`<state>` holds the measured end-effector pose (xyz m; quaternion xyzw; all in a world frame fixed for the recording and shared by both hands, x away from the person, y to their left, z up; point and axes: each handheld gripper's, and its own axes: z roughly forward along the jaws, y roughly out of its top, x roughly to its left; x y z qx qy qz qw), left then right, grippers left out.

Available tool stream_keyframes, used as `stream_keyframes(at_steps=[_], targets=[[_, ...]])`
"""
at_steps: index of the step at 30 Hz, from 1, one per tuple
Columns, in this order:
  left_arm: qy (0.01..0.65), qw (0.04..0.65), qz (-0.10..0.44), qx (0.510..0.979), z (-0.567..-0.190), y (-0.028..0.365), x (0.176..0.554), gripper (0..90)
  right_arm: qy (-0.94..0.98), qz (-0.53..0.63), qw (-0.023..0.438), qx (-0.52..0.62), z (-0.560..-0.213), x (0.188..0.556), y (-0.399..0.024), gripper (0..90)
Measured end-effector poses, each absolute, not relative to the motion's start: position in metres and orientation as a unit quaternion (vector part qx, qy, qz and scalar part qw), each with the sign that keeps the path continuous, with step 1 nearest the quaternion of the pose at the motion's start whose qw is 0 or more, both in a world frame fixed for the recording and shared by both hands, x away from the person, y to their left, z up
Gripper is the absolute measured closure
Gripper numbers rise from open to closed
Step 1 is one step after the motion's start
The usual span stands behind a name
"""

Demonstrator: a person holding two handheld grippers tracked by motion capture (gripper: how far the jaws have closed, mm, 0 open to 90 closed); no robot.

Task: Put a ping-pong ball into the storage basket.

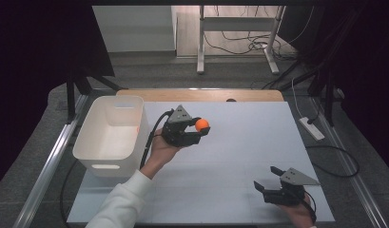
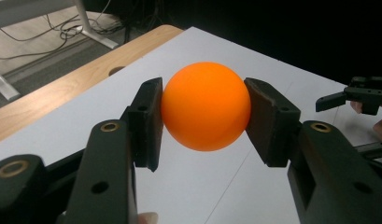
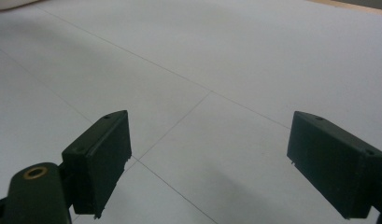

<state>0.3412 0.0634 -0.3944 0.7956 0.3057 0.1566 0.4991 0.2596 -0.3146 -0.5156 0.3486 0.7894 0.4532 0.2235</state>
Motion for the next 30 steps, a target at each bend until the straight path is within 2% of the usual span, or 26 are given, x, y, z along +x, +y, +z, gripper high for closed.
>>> stream_keyframes(at_steps=[30], targets=[[0.332, 0.502, 0.188, 0.776, -0.379, 0.099, 0.343, 50.2, 0.789, 0.453, 0.223, 0.351, -0.516, 0.260, -0.314, 13.6]])
